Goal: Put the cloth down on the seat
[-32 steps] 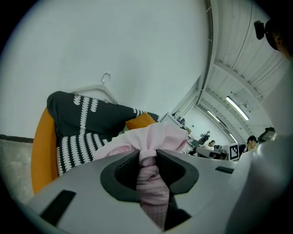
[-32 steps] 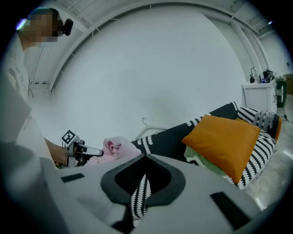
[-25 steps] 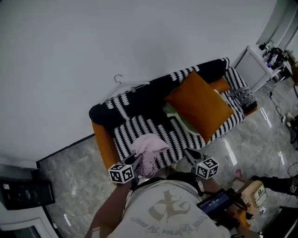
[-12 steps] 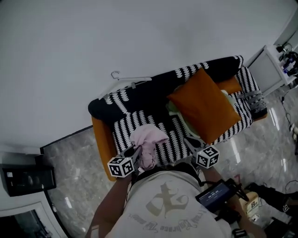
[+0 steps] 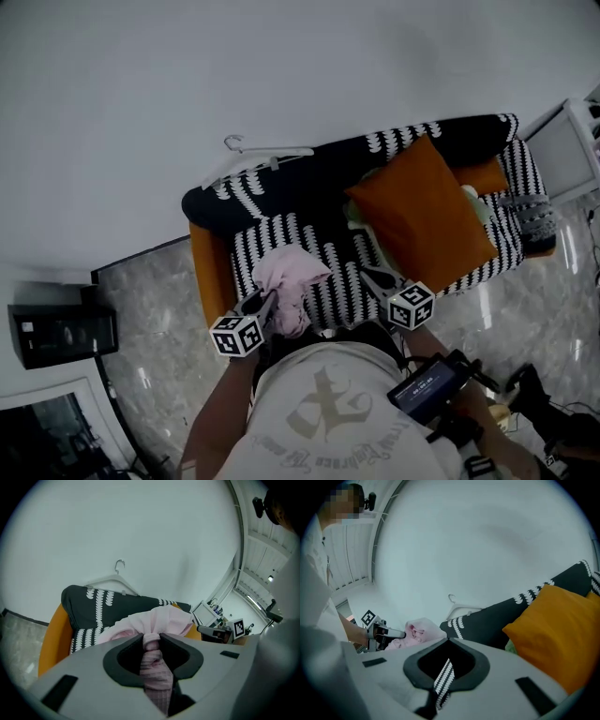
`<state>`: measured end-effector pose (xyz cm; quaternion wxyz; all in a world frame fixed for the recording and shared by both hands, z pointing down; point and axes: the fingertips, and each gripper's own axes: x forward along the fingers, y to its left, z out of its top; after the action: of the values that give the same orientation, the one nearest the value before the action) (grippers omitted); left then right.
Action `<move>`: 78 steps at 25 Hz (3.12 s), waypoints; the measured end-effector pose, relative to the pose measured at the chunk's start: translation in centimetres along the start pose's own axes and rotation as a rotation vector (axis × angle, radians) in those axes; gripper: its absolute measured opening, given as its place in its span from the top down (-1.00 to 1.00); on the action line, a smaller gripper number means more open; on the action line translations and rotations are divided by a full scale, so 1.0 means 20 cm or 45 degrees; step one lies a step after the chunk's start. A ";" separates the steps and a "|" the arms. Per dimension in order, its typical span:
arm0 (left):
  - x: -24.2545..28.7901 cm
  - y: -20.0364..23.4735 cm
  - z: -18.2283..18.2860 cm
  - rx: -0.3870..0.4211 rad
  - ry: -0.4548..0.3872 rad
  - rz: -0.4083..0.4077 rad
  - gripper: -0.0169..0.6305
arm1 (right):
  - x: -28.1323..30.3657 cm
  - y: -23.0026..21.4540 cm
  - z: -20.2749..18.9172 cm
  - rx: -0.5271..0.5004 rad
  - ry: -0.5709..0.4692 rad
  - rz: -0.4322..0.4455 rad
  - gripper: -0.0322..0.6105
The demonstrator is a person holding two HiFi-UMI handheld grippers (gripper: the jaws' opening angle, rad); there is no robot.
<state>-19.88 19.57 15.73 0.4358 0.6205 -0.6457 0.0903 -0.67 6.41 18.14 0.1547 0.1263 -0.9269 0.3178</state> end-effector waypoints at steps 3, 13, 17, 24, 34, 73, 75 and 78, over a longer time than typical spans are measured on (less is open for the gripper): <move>0.00 -0.01 -0.02 -0.006 0.016 0.015 0.59 | 0.00 -0.01 0.00 0.008 0.014 0.017 0.85; 0.13 -0.01 -0.09 -0.029 0.086 -0.011 0.61 | 0.04 -0.06 -0.12 0.049 0.102 0.022 0.85; 0.21 0.00 -0.12 -0.030 0.128 -0.023 0.61 | 0.06 -0.11 -0.13 0.051 0.109 0.008 0.85; 0.33 0.01 -0.19 0.038 0.229 -0.068 0.62 | 0.08 -0.18 -0.21 0.082 0.138 -0.033 0.85; 0.52 0.00 -0.34 0.225 0.369 -0.091 0.63 | 0.05 -0.26 -0.32 0.138 0.132 -0.073 0.85; 1.36 0.19 -0.88 0.583 0.613 -0.117 0.63 | 0.15 -0.51 -1.06 0.399 0.198 -0.192 0.85; 1.39 0.21 -0.90 0.594 0.607 -0.109 0.63 | 0.14 -0.51 -1.09 0.408 0.196 -0.197 0.85; 1.45 0.21 -0.88 0.602 0.579 -0.108 0.63 | 0.13 -0.53 -1.12 0.413 0.190 -0.196 0.85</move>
<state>-11.31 11.17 47.74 0.4161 0.6949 -0.4666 0.3554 5.12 11.98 41.74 0.2244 0.1960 -0.8371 0.4588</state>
